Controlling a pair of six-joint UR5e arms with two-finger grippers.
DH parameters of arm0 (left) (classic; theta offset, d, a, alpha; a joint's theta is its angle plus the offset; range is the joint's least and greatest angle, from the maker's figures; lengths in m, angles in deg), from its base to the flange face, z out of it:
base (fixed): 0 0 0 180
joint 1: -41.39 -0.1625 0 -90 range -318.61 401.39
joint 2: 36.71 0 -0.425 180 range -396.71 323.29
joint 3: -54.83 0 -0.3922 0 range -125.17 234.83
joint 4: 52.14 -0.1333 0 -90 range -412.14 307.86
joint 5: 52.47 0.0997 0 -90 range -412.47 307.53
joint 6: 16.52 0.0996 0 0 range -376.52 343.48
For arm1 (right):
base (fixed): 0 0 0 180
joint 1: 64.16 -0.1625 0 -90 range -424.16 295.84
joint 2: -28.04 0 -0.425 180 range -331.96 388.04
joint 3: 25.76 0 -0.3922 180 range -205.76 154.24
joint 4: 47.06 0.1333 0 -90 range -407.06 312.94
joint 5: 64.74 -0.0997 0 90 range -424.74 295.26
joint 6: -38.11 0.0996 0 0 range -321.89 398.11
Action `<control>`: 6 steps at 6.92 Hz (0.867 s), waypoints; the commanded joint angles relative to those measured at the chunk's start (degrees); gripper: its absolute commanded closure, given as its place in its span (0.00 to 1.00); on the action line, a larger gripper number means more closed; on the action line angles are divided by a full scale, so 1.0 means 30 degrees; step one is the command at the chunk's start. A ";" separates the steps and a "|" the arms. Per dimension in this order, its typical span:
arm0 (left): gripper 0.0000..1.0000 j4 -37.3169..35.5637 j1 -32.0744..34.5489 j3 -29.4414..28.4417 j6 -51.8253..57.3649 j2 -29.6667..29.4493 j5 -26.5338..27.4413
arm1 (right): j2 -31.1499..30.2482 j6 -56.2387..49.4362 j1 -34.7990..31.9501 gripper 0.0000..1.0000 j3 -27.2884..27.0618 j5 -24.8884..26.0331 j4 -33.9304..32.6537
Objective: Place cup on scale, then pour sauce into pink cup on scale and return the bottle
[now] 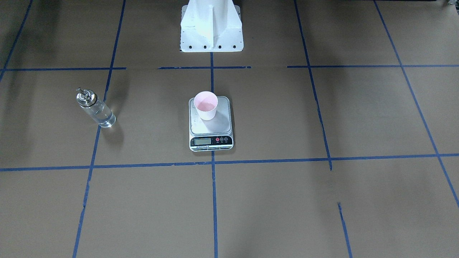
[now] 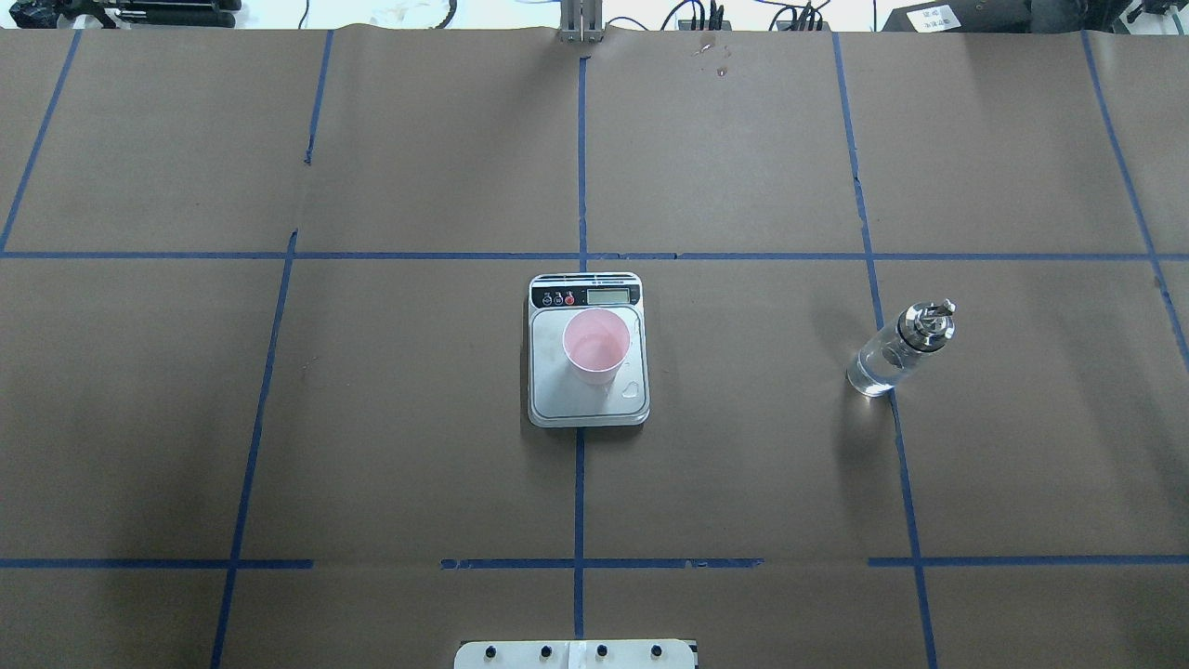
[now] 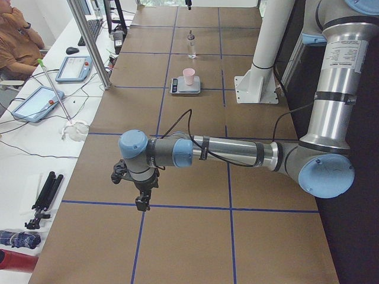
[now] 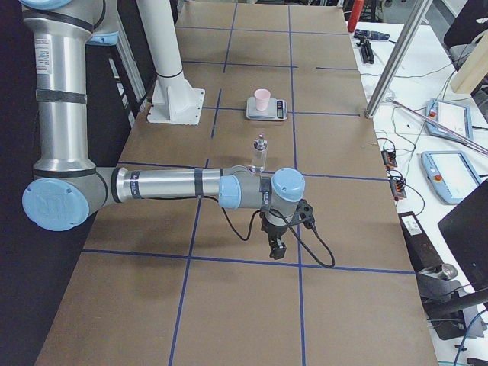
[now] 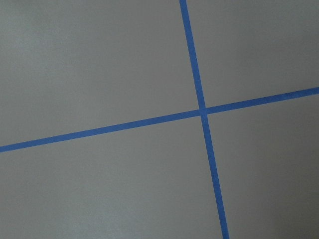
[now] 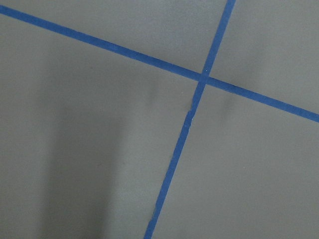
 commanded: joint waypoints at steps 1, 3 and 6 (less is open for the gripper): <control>0.00 0.0000 -0.0002 0.0013 -0.0016 -0.0029 -0.0022 | -0.0015 0.0060 -0.0001 0.00 -0.0027 -0.0055 0.0006; 0.00 0.0000 0.0027 0.0013 0.0012 -0.0058 -0.0022 | -0.0103 0.0060 -0.0001 0.00 -0.0027 -0.0055 0.0006; 0.00 0.0000 0.0027 0.0013 0.0012 -0.0204 0.0007 | -0.0103 0.0089 -0.0001 0.00 -0.0027 -0.0055 0.0035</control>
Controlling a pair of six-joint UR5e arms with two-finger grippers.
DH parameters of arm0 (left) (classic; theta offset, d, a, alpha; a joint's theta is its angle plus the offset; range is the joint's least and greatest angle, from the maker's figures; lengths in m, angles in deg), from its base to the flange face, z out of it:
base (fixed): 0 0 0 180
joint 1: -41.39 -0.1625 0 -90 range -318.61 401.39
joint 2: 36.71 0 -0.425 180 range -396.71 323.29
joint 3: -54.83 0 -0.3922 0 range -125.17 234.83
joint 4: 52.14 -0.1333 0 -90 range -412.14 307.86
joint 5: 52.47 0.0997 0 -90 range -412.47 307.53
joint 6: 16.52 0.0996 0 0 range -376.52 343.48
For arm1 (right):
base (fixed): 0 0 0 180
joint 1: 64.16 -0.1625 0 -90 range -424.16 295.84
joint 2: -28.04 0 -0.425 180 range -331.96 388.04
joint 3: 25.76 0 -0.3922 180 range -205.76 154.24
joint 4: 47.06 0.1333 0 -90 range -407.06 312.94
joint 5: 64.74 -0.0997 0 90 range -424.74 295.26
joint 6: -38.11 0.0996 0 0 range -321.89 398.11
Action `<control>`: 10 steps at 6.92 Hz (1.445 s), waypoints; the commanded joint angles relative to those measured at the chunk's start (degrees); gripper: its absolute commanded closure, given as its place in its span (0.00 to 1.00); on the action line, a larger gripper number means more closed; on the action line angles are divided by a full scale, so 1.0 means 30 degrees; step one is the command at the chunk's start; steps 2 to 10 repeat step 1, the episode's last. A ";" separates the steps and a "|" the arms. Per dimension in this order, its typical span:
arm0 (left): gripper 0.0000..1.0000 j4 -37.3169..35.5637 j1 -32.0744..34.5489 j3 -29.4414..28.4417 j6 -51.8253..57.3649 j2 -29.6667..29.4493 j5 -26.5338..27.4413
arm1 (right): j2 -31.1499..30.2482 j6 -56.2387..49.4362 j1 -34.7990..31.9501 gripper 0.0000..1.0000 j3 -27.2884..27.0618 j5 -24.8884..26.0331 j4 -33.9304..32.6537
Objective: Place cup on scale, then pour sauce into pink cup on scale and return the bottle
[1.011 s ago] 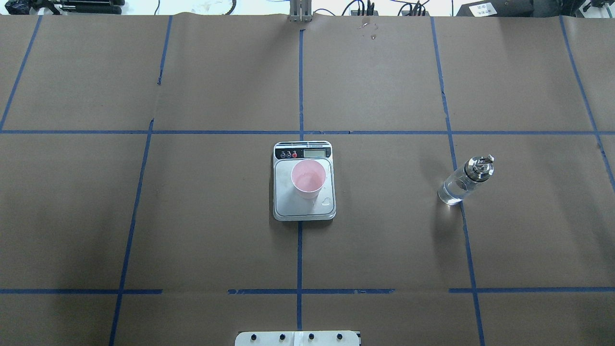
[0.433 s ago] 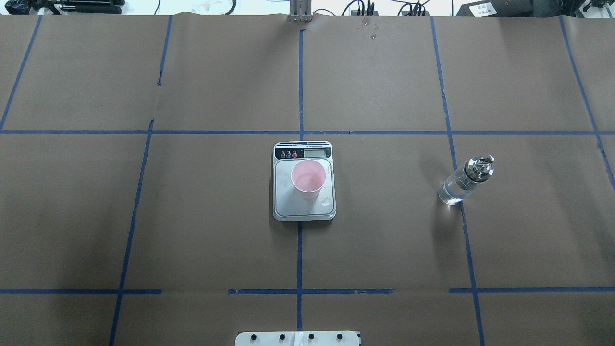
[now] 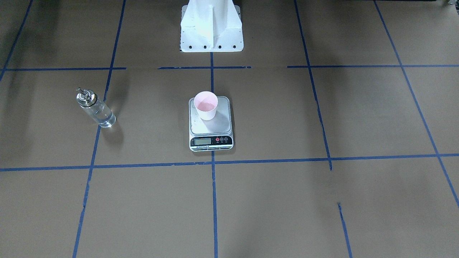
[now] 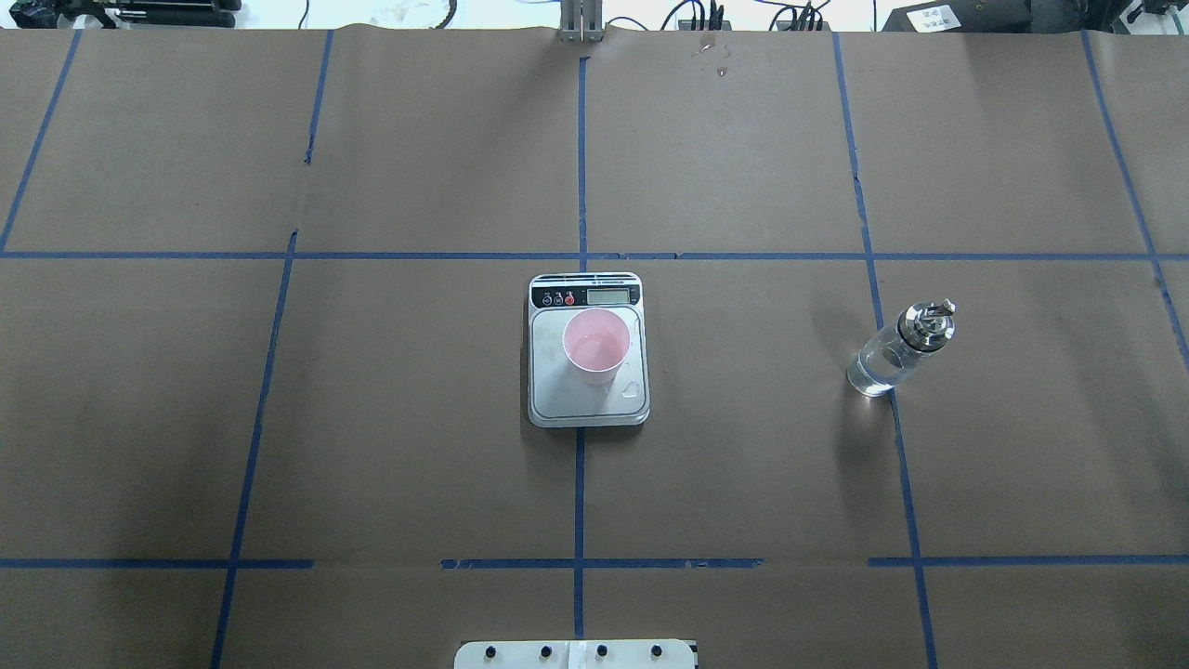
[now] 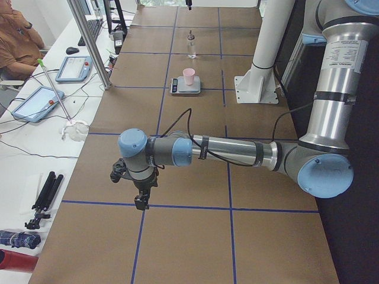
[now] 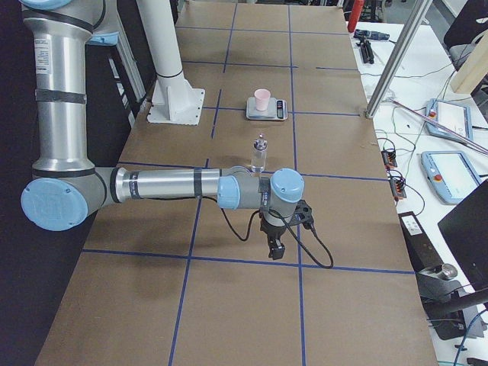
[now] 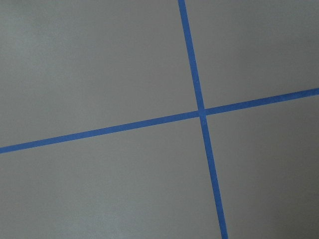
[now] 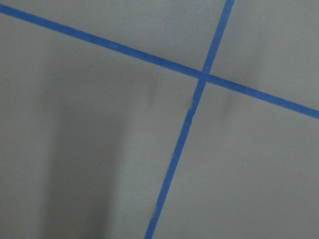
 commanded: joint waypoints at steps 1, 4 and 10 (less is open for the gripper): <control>0.00 0.0000 0.0019 0.0000 0.0020 -0.0096 0.0010 | -0.0002 0.0022 0.0000 0.00 0.0000 -0.0029 0.0004; 0.00 0.0000 0.0019 0.0000 0.0020 -0.0096 0.0010 | -0.0002 0.0022 0.0000 0.00 0.0000 -0.0029 0.0004; 0.00 0.0000 0.0019 0.0000 0.0020 -0.0096 0.0010 | -0.0002 0.0022 0.0000 0.00 0.0000 -0.0029 0.0004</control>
